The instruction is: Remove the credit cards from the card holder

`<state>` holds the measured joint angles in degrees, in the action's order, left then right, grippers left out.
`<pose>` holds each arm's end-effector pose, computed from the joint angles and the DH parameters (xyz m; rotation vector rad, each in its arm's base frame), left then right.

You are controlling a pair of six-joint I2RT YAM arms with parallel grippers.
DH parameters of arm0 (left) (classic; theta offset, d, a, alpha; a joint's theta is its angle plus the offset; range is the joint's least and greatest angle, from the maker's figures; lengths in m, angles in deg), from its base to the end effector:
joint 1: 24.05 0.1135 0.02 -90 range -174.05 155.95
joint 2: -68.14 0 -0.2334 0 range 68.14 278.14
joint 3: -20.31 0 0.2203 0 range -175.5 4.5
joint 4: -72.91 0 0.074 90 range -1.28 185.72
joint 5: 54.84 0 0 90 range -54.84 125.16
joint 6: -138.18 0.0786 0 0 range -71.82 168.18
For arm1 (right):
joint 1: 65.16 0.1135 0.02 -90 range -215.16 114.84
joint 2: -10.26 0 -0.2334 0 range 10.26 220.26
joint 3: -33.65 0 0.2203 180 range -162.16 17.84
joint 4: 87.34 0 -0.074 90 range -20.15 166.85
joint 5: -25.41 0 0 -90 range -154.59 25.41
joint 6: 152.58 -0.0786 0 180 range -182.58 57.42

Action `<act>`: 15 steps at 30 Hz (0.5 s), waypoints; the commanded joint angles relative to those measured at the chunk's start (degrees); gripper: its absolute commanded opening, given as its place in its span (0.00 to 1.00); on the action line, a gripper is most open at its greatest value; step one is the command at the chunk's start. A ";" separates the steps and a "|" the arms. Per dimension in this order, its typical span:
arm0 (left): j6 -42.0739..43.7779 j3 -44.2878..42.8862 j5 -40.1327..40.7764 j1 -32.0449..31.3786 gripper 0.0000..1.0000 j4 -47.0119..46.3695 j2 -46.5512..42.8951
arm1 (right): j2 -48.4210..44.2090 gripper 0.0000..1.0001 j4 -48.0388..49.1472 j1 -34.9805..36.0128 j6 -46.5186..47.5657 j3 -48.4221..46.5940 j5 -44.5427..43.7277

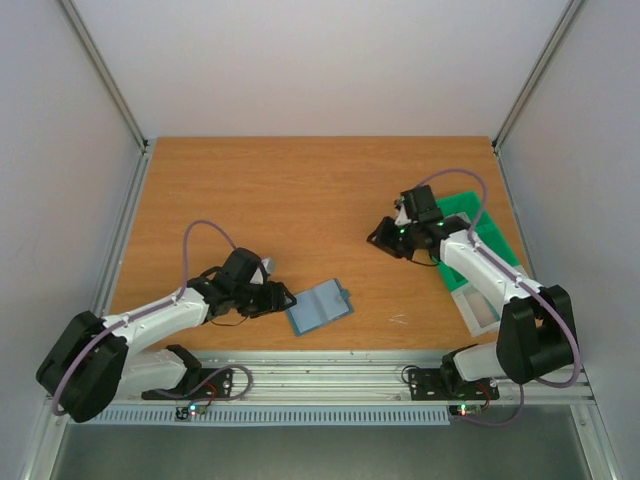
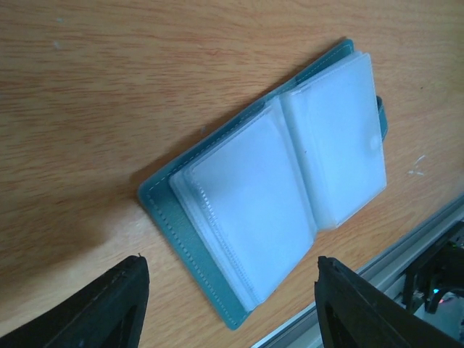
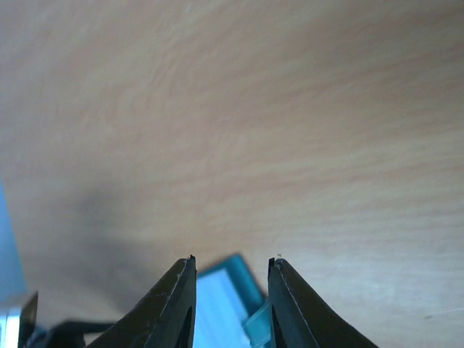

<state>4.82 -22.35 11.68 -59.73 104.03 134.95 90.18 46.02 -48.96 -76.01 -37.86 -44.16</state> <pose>0.1542 -0.1493 0.1178 -0.0059 2.7652 -0.9915 0.2628 0.1049 0.1901 -0.2075 2.5616 0.6535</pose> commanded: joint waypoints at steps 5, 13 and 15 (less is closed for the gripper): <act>-7.47 2.50 -2.90 0.17 0.64 -11.37 3.74 | 1.30 0.34 4.03 11.08 -0.87 5.13 2.90; -11.32 3.30 -3.76 0.20 0.58 -18.09 7.21 | 4.93 0.35 8.29 17.46 -2.18 9.72 4.42; -12.35 3.34 -4.53 0.17 0.58 -19.77 8.51 | 5.68 0.35 8.61 18.60 -2.65 10.28 4.13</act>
<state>-4.58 -19.69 8.90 -59.73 92.12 141.40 94.55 52.10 -32.50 -77.26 -28.66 -40.71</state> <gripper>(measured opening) 0.582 0.349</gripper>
